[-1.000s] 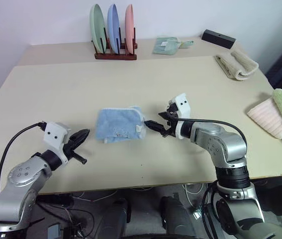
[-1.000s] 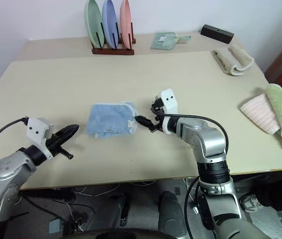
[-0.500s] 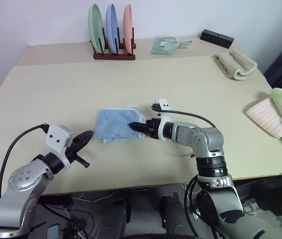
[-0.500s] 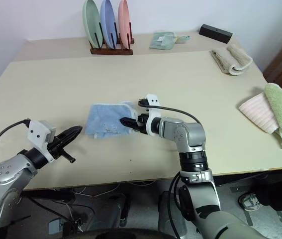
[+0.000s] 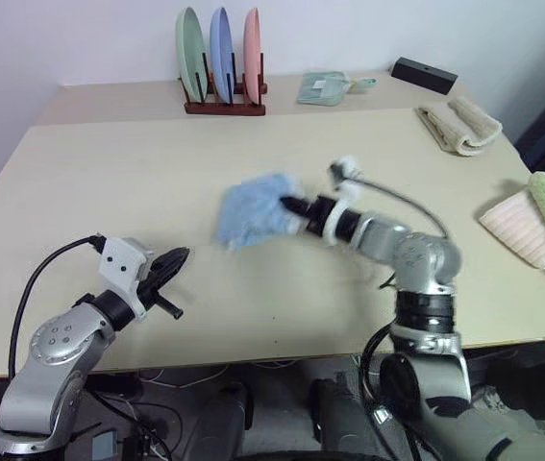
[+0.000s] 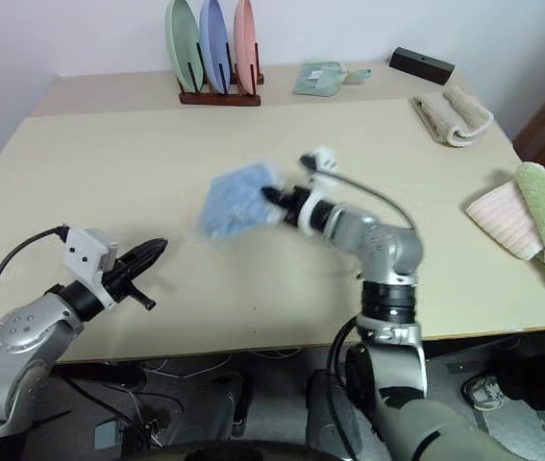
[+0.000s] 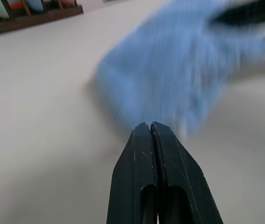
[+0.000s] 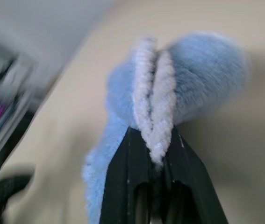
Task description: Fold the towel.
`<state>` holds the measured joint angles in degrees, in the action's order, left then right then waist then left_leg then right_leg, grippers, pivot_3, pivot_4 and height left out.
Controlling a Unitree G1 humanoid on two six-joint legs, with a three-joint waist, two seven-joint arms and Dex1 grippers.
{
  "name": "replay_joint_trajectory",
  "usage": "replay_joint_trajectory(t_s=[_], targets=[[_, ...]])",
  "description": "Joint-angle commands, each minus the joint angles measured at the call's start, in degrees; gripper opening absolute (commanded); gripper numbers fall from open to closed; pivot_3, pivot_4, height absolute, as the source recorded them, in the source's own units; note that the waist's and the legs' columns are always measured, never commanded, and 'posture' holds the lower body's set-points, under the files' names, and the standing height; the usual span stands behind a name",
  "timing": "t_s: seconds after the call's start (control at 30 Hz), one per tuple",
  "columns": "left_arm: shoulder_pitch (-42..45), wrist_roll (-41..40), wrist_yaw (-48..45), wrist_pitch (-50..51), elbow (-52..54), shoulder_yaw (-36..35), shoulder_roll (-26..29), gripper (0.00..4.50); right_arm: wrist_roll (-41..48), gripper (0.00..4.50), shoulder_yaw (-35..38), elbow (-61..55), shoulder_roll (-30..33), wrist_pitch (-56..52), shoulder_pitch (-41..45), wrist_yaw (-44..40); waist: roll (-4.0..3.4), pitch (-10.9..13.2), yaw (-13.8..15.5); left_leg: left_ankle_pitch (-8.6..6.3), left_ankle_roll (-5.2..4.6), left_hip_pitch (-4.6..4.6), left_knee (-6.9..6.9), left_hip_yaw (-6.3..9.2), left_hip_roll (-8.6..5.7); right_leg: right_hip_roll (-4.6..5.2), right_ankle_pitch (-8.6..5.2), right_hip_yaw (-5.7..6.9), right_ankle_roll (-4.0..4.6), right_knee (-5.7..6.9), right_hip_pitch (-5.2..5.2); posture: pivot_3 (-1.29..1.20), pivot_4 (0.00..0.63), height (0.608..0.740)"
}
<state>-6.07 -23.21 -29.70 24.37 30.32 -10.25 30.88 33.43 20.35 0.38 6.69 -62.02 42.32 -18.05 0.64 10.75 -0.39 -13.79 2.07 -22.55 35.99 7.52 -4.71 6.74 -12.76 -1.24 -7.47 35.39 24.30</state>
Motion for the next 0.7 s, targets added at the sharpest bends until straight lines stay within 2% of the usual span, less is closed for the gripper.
replay_joint_trajectory(t_s=[0.03,0.2,0.3,0.5,0.7], targets=[[2.3,1.0,-0.7,-0.6,-0.7,3.1,-0.5,0.00,1.0,0.04,12.4,1.8,5.6,6.0,3.5,7.8,0.00,0.0,0.1,0.00,0.00,-0.01,0.00,0.00,-0.08,0.00,0.00,0.00,0.00,-0.03,0.00,0.00,0.150,0.737],[6.5,1.9,-1.2,-1.0,-3.7,6.6,-1.8,0.00,2.3,0.04,24.2,6.7,8.2,10.4,4.0,20.0,-0.01,0.0,-0.8,0.00,-0.01,0.08,-0.18,-0.13,-0.03,-0.02,0.00,-0.02,0.01,-0.03,0.01,0.00,0.150,0.737],[9.1,2.6,-1.8,-1.3,-5.3,8.9,-2.8,0.00,3.3,0.04,28.8,5.0,6.8,8.6,1.1,27.6,-0.14,0.0,-1.0,0.01,-0.02,0.09,-0.23,-0.28,0.10,-0.06,0.04,-0.08,0.06,-0.02,0.08,0.00,0.150,0.737],[12.3,3.4,-3.2,-2.0,-8.0,11.7,-4.2,0.00,8.2,0.04,33.7,-5.5,0.8,3.6,-5.7,39.5,-0.19,0.0,-0.7,0.01,-0.03,0.08,-0.18,-0.29,0.23,-0.05,0.05,-0.10,0.05,0.05,0.08,0.00,0.150,0.737],[14.1,4.1,-5.2,-3.2,-10.8,13.5,-5.0,0.00,13.0,0.04,36.1,-10.8,-0.5,3.3,-8.9,46.1,-0.26,0.0,-0.5,0.01,-0.03,0.08,-0.11,-0.28,0.23,-0.07,0.05,-0.10,0.06,0.07,0.06,0.00,0.150,0.737]])
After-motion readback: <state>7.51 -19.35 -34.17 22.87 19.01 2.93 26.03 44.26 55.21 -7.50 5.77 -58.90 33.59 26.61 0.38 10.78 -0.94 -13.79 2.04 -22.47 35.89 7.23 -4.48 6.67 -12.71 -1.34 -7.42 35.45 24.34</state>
